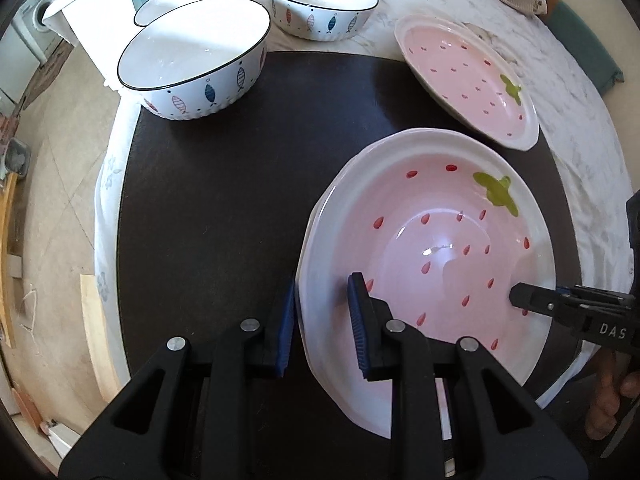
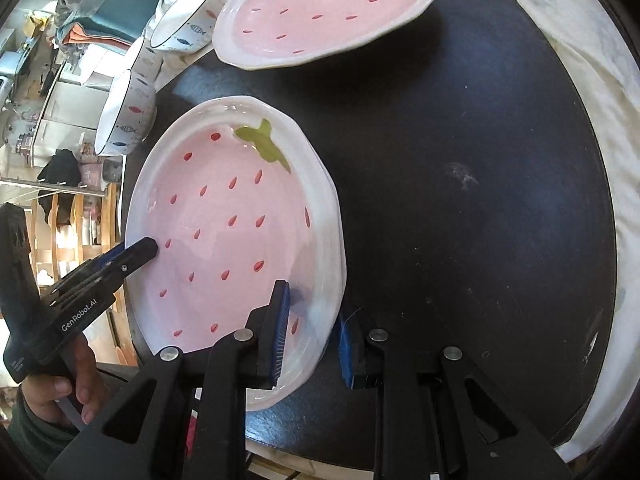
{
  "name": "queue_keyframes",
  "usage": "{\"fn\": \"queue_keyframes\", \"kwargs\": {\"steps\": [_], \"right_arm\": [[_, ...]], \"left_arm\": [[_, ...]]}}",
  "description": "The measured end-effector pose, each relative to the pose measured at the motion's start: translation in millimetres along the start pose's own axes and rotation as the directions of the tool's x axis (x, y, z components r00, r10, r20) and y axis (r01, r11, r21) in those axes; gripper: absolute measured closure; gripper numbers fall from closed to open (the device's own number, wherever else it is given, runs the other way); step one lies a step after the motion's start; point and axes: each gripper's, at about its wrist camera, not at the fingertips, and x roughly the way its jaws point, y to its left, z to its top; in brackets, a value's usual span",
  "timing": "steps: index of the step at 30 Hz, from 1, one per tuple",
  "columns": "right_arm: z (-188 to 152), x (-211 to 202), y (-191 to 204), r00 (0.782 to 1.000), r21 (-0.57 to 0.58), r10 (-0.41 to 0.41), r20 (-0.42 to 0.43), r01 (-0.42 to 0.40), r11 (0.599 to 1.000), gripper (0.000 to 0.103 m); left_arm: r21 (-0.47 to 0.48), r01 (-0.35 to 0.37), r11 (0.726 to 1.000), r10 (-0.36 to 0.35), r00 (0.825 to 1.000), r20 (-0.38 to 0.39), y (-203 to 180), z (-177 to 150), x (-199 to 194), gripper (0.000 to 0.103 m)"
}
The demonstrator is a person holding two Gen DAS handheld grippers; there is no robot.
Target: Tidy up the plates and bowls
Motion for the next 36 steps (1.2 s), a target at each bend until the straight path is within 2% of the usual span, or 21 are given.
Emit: {"fn": "queue_keyframes", "kwargs": {"steps": [7, 12, 15, 18, 19, 25, 26, 27, 29, 32, 34, 36], "right_arm": [[3, 0, 1, 0.999, 0.005, -0.027, 0.017, 0.027, 1.000, 0.077], [0, -6, 11, 0.995, -0.043, -0.083, 0.048, 0.085, 0.995, 0.074], [-3, -12, 9, 0.995, -0.027, -0.068, 0.067, 0.070, 0.997, 0.074], [-7, -14, 8, 0.995, -0.020, -0.060, 0.078, 0.062, 0.998, 0.074], [-8, -15, 8, 0.994, -0.023, -0.063, 0.084, 0.065, 0.998, 0.074], [-16, -24, 11, 0.990, -0.038, -0.076, 0.121, 0.081, 0.996, 0.073], [-16, -27, 12, 0.989, -0.040, -0.074, 0.129, 0.080, 0.996, 0.065], [-17, -30, 12, 0.987, -0.043, -0.073, 0.140, 0.079, 0.996, 0.043], [-20, -39, 14, 0.982, -0.044, -0.065, 0.180, 0.074, 0.996, 0.027], [-25, -52, 16, 0.972, -0.025, -0.056, 0.226, 0.064, 0.998, 0.025], [-27, -59, 19, 0.964, -0.023, -0.058, 0.259, 0.066, 0.998, 0.021], [-33, -68, 26, 0.945, -0.048, -0.058, 0.322, 0.077, 0.996, 0.016]], "left_arm": [[0.011, -0.015, 1.000, 0.014, 1.000, 0.017, -4, 0, -4, 0.080], [0.060, -0.100, 0.993, 0.097, 0.994, 0.056, -14, -5, -16, 0.080], [0.047, -0.090, 0.995, 0.087, 0.994, 0.059, -11, -8, -20, 0.079], [0.037, -0.102, 0.994, 0.100, 0.993, 0.064, -12, -10, -21, 0.071], [0.034, -0.109, 0.993, 0.107, 0.992, 0.068, -13, -10, -22, 0.064], [0.046, -0.133, 0.990, 0.127, 0.985, 0.121, -19, -14, -34, 0.052], [0.045, -0.142, 0.989, 0.135, 0.982, 0.131, -20, -16, -36, 0.048], [0.040, -0.151, 0.988, 0.145, 0.980, 0.139, -19, -17, -38, 0.046], [0.025, -0.162, 0.986, 0.158, 0.978, 0.135, -17, -19, -40, 0.044], [-0.010, -0.150, 0.989, 0.150, 0.982, 0.116, -10, -22, -43, 0.044], [-0.032, -0.159, 0.987, 0.162, 0.979, 0.124, -5, -23, -47, 0.044], [-0.050, -0.165, 0.985, 0.170, 0.975, 0.143, -1, -25, -53, 0.044]]}}
